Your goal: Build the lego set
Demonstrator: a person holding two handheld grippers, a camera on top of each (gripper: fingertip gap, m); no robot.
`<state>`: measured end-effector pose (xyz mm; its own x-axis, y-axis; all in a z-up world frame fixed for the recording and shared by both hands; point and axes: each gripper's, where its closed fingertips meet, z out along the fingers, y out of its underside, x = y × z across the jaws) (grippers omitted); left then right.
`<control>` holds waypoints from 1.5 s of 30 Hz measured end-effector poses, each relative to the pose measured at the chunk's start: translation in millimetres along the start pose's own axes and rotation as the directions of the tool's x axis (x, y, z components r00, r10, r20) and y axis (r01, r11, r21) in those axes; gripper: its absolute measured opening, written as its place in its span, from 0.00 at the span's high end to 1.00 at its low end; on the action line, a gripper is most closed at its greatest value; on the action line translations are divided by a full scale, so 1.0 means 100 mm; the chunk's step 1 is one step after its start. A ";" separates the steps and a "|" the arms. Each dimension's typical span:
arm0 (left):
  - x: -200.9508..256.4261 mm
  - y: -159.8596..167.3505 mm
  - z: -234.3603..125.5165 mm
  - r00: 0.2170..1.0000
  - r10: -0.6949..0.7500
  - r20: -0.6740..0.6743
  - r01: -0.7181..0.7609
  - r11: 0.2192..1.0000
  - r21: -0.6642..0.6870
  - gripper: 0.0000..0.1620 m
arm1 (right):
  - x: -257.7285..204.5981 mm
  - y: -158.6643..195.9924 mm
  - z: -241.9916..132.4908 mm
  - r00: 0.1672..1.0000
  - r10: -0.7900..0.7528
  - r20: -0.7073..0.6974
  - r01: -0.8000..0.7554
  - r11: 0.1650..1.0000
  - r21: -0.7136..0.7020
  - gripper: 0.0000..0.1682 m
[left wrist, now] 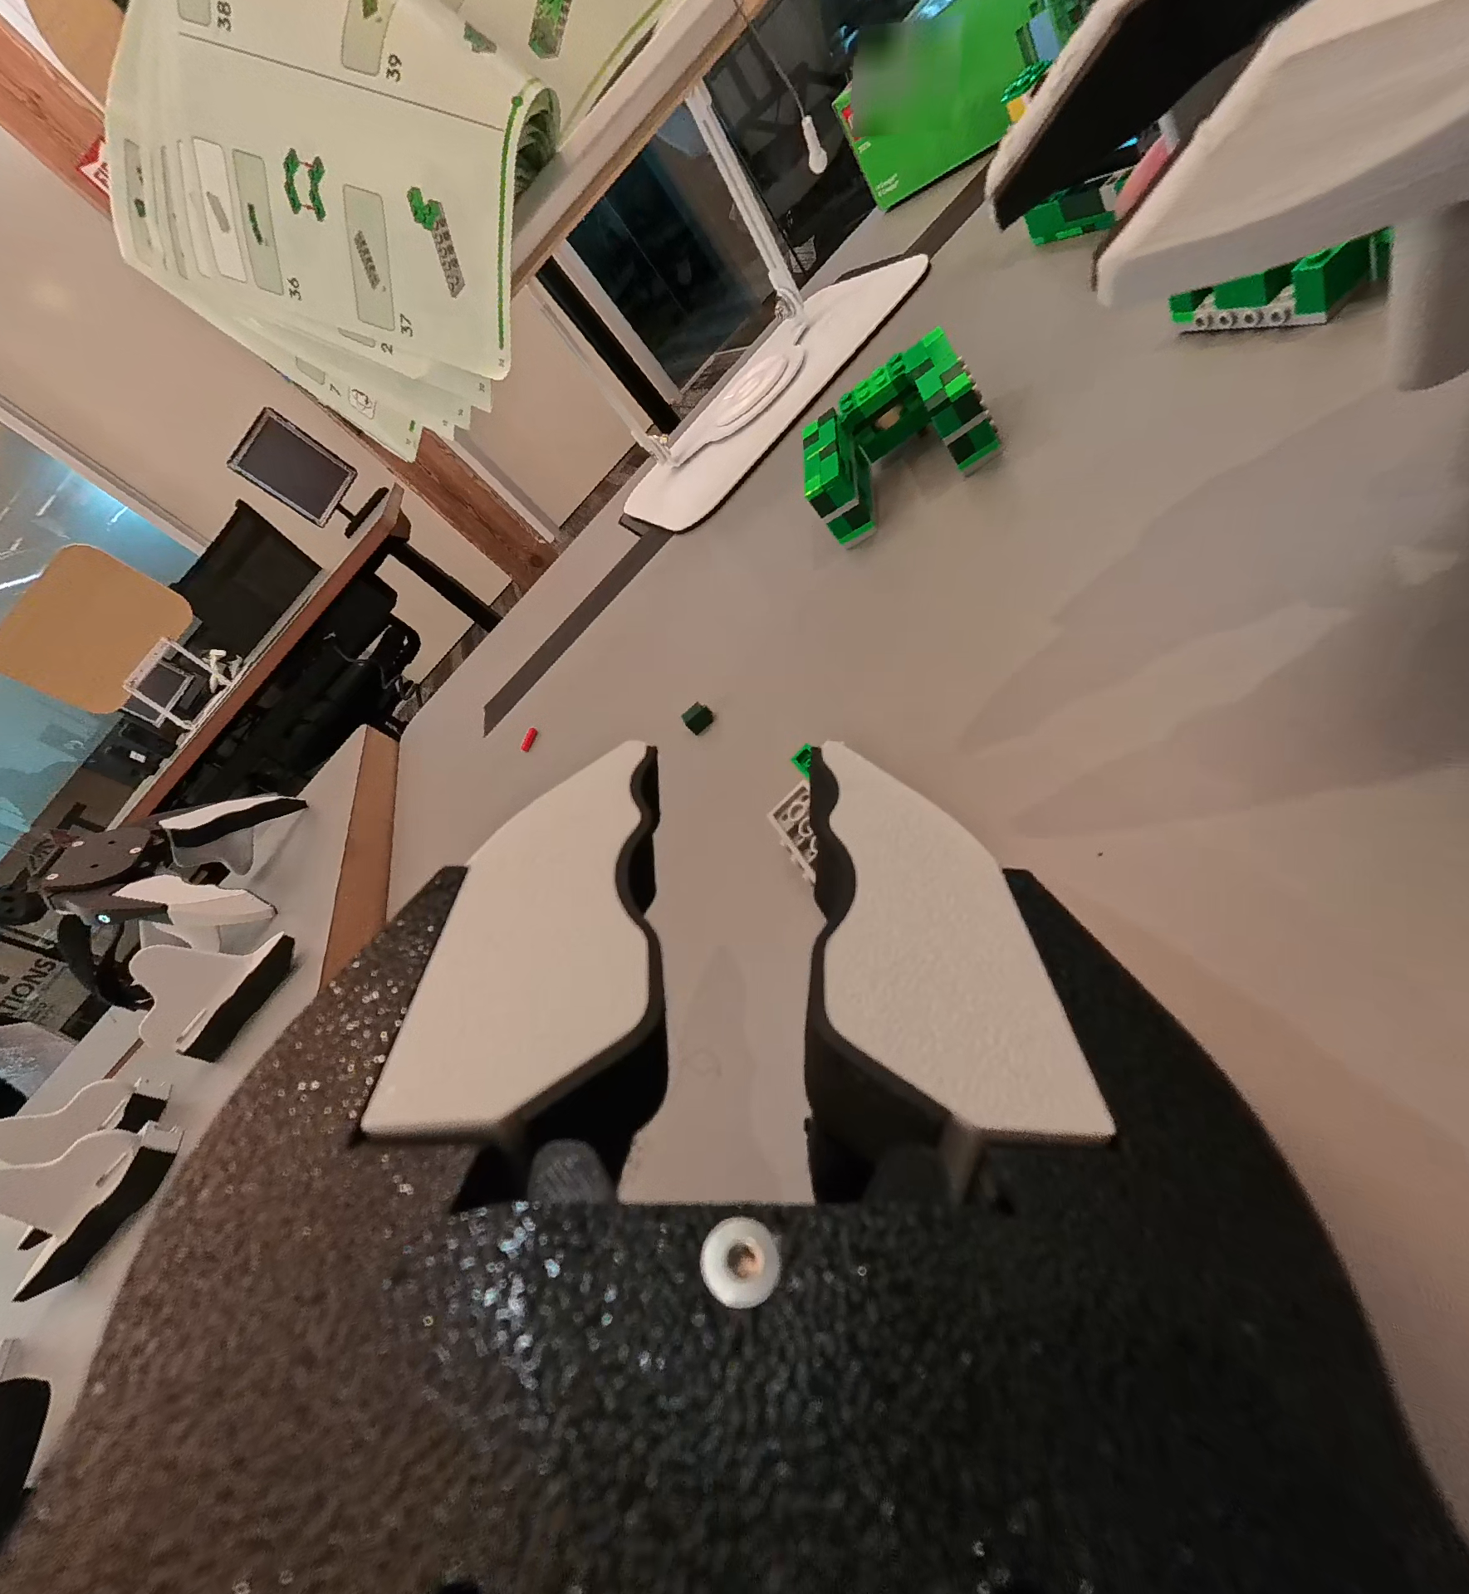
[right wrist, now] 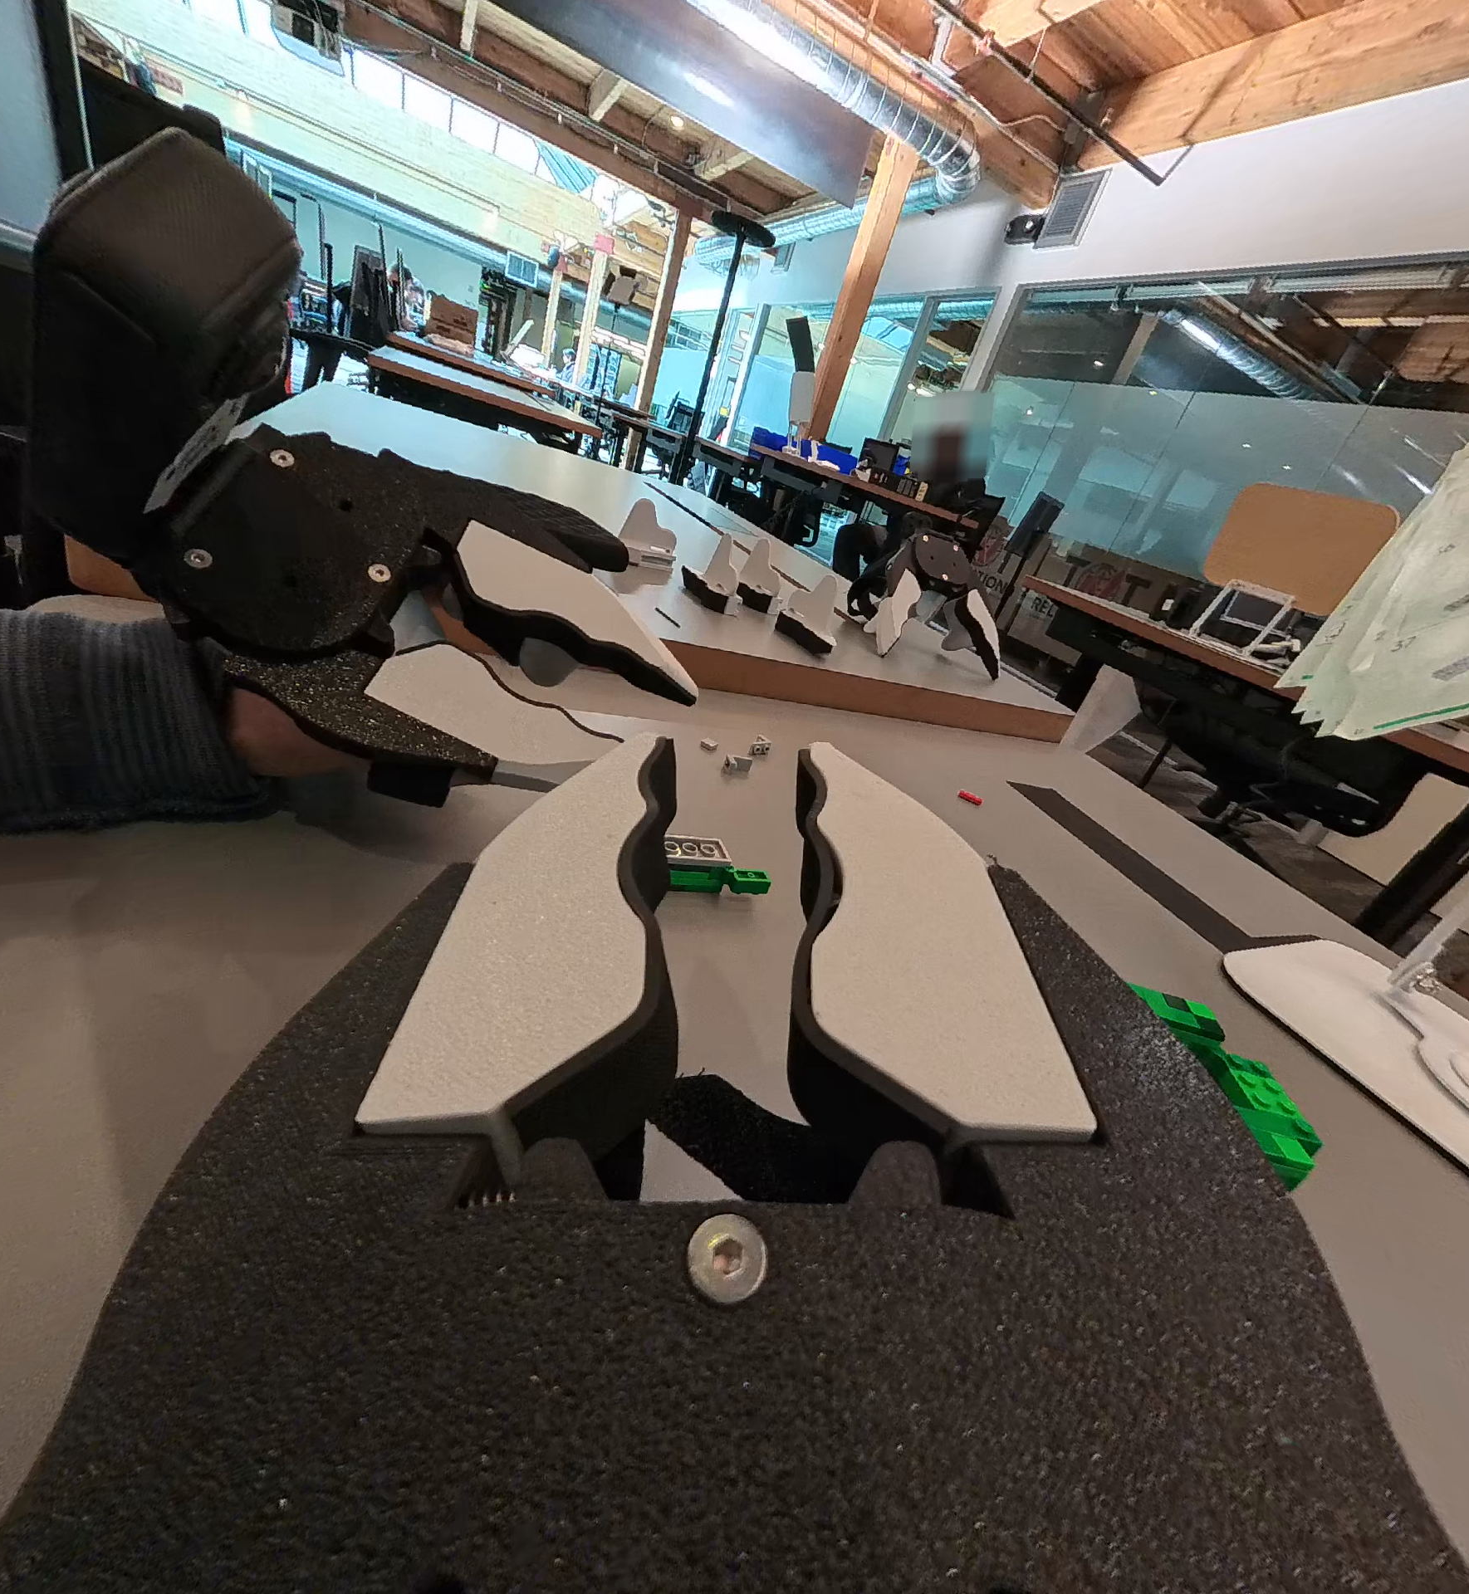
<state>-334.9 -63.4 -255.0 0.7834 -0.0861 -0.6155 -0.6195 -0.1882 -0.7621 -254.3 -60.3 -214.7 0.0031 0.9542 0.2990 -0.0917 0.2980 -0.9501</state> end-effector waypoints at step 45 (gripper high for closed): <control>0.01 0.00 0.01 1.000 -0.007 -0.010 0.007 1.000 -0.001 0.79 | 0.00 0.00 0.00 1.000 0.000 0.005 0.000 1.000 0.002 0.84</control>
<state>-334.1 -62.6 -256.5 0.7883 -0.0950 -0.6079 -0.6137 -0.1902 -0.7663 -254.2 -60.8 -214.5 -0.0017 0.9542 0.2992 -0.0932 0.2977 -0.9501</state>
